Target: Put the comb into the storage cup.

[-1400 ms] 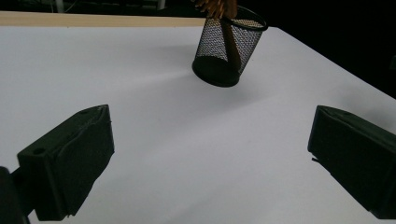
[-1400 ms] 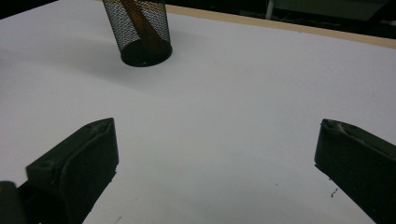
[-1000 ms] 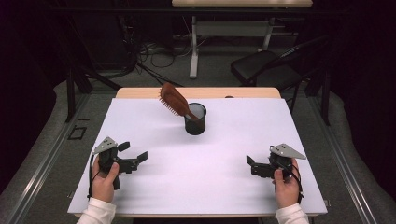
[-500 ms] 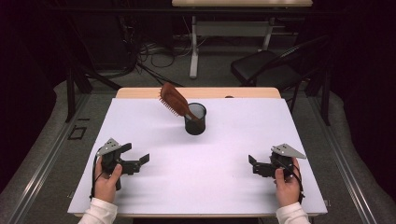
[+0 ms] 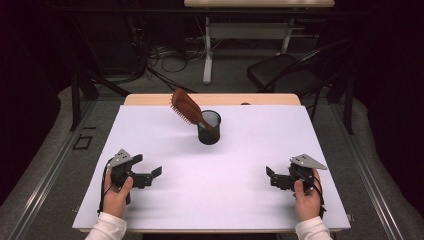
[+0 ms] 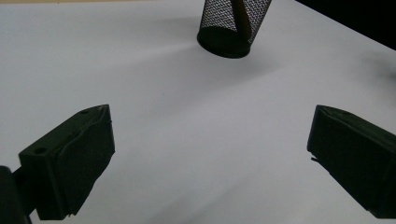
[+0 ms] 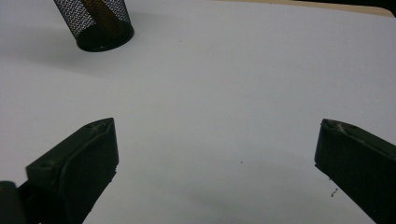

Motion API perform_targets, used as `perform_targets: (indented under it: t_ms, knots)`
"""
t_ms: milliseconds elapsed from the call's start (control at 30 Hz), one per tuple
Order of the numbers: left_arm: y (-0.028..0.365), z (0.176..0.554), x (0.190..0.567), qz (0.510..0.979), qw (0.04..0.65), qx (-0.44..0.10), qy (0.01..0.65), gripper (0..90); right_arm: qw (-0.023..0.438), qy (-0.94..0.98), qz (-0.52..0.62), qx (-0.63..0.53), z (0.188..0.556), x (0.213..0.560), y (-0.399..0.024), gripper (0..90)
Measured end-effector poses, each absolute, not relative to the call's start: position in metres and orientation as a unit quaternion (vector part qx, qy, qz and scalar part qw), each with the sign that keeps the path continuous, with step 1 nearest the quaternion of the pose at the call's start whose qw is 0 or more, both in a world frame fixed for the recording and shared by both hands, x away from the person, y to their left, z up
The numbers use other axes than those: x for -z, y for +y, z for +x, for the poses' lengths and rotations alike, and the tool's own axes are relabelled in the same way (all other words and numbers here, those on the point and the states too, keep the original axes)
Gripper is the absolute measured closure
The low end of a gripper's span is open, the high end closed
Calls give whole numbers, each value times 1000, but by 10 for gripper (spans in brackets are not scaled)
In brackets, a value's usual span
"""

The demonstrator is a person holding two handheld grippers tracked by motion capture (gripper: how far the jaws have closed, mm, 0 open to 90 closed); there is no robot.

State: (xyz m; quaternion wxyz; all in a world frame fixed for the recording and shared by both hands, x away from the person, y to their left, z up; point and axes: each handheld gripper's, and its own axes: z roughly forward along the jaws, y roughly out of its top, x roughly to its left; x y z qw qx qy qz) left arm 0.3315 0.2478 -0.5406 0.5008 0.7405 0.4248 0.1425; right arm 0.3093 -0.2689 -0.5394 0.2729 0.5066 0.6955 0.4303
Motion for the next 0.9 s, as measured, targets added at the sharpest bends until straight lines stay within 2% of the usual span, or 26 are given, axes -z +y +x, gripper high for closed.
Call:
perform_targets:
  t_ms: [900]
  knots:
    - [248,332,543,743,495,-144,426,11,267,701,507,-424,309,540,-268,0]
